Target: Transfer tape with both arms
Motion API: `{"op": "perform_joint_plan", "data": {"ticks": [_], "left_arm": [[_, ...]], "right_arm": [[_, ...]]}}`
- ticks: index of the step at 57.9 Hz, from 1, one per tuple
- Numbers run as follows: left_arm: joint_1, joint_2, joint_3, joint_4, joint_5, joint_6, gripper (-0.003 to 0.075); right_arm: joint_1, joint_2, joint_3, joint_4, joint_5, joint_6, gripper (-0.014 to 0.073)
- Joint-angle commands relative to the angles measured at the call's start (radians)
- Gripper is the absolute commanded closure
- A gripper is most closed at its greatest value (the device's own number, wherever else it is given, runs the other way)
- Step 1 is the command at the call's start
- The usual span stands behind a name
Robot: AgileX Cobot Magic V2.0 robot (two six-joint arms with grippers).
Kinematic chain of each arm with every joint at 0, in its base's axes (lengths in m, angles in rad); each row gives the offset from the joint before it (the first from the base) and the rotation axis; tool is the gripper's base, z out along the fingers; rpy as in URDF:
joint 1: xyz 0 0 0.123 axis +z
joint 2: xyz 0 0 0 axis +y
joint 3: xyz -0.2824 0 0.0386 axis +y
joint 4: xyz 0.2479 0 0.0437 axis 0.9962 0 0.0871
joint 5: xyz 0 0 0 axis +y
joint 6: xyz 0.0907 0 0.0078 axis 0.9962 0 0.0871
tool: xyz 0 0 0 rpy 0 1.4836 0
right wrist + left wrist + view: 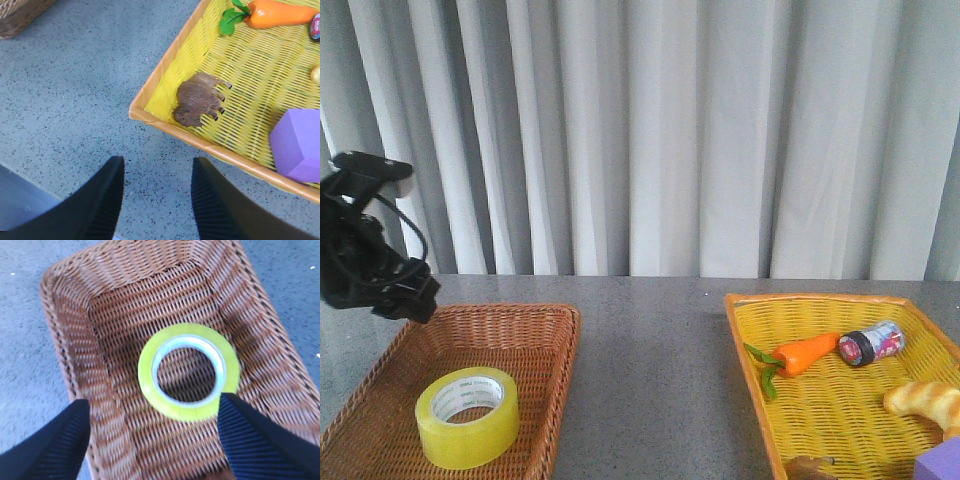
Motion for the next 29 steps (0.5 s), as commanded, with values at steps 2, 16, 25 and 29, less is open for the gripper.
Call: {"op": "perform_joint_plan", "data": {"ticks": [2, 16, 25, 29], "left_arm": [[0.001, -0.152, 0.093, -0.015, -0.073, -0.015, 0.0197], [0.001, -0.461, 0.476, -0.015, -0.294, -0.022, 0.0197], [0.001, -0.661, 0.715, -0.021, -0.422, -0.022, 0.0197], [0.001, -0.745, 0.806, -0.037, -0.462, -0.022, 0.0197]], "right_arm": [[-0.005, -0.004, -0.027, -0.014, -0.061, -0.002, 0.0267], [-0.005, -0.004, -0.027, -0.014, -0.059, -0.002, 0.0267], [-0.005, -0.004, -0.027, -0.014, -0.059, -0.002, 0.0267], [-0.005, -0.004, -0.027, -0.014, -0.059, -0.002, 0.0267]]}}
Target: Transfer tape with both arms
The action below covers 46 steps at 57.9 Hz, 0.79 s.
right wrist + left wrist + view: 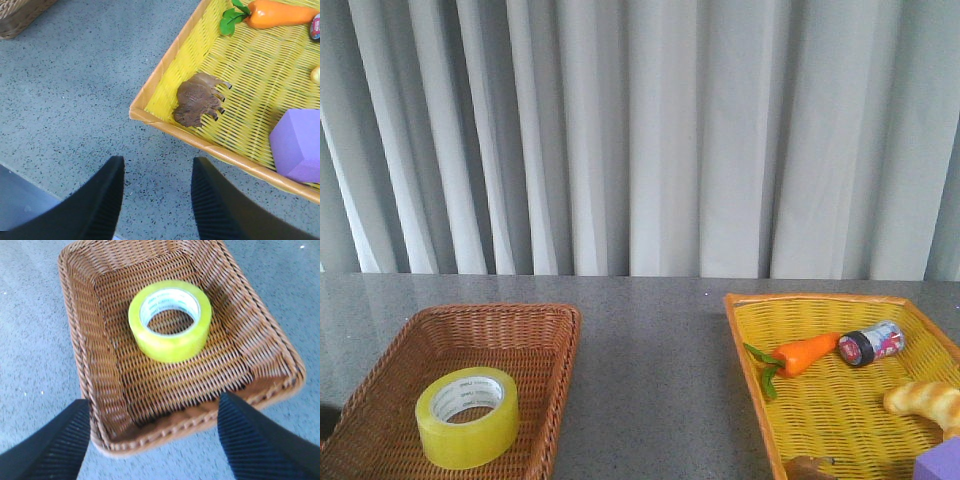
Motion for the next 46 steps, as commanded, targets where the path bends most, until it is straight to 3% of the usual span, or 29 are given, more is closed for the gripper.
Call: {"op": "perform_joint_plan", "data": {"ticks": [1, 12, 28, 38, 46], "left_arm": [[0.001, -0.139, 0.107, -0.035, -0.132, -0.014, 0.0197], [0.001, -0.337, 0.303, -0.136, -0.199, -0.010, 0.0197], [0.001, -0.516, 0.503, -0.070, -0.304, -0.011, 0.0206], [0.001, -0.520, 0.524, -0.053, -0.333, -0.012, 0.0304], [0.001, -0.520, 0.524, -0.046, -0.333, -0.012, 0.0454]], "right_arm": [[-0.005, -0.004, -0.027, -0.014, -0.059, -0.002, 0.0267], [-0.005, -0.004, -0.027, -0.014, -0.059, -0.002, 0.0267], [-0.005, -0.004, -0.027, -0.014, -0.057, -0.002, 0.0267], [-0.005, -0.004, -0.027, -0.014, -0.057, -0.003, 0.0270], [-0.005, -0.004, -0.027, -0.014, -0.057, -0.003, 0.0314]]}}
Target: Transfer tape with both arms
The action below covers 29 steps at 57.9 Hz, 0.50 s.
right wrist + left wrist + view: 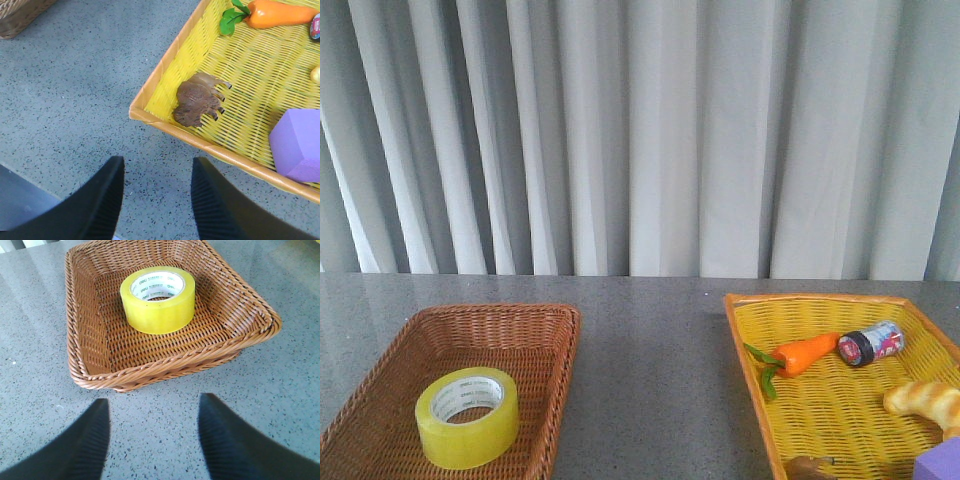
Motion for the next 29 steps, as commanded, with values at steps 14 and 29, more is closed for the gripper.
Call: {"op": "perform_joint_plan", "data": {"ticks": [14, 29], "left_arm": [[0.001, 0.005, -0.024, -0.002, -0.078, -0.009, 0.0715], [0.001, 0.005, -0.024, -0.002, -0.078, -0.008, 0.0727]], "right_arm": [[-0.005, -0.004, -0.027, -0.014, -0.057, -0.003, 0.0499], [-0.005, -0.004, -0.027, -0.018, -0.059, -0.002, 0.0602]]}}
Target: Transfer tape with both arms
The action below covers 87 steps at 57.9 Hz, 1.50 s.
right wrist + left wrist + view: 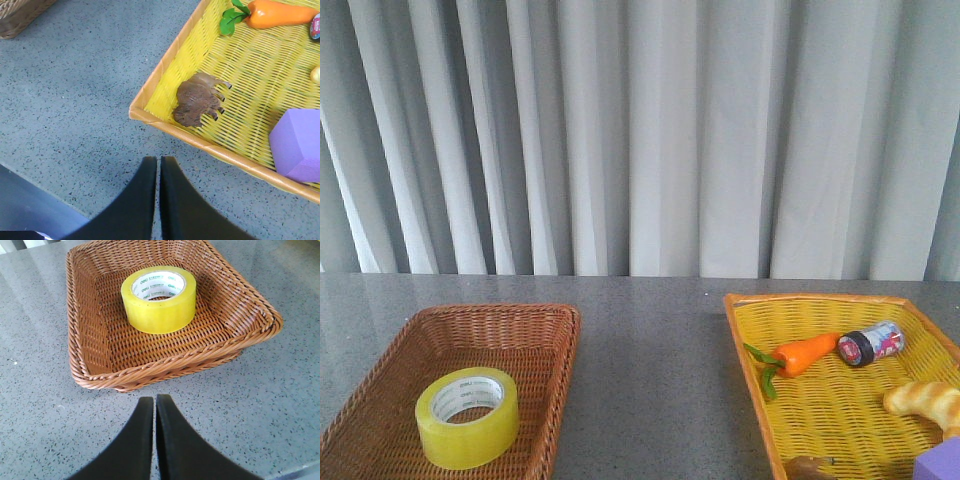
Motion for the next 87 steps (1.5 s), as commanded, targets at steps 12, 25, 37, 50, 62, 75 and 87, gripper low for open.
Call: {"op": "perform_joint_plan", "data": {"ticks": [12, 25, 37, 50, 62, 75, 87], "left_arm": [[0.001, 0.005, -0.024, -0.006, -0.078, -0.008, 0.0727], [0.004, -0.046, 0.007, -0.004, -0.087, -0.008, 0.0727], [0.005, -0.251, 0.189, 0.043, -0.270, -0.011, 0.0727], [0.005, -0.467, 0.446, 0.038, -0.579, -0.012, 0.0727], [0.005, -0.516, 0.514, 0.009, -0.695, -0.031, 0.0727], [0.005, -0.515, 0.514, 0.011, -0.687, -0.034, 0.0727], [0.005, -0.515, 0.514, 0.011, -0.684, -0.034, 0.0727]], "right_arm": [[-0.005, -0.004, -0.027, -0.018, -0.059, -0.003, 0.0601], [-0.005, -0.004, -0.027, -0.018, -0.058, -0.003, 0.0601], [-0.005, -0.004, -0.027, -0.018, -0.058, -0.003, 0.0601], [-0.005, -0.004, -0.027, -0.018, -0.058, -0.003, 0.0601], [-0.005, -0.004, -0.027, -0.018, -0.056, -0.003, 0.0601], [-0.005, -0.004, -0.027, -0.018, -0.050, -0.003, 0.0601], [-0.005, -0.004, -0.027, -0.018, -0.050, -0.003, 0.0601]]}}
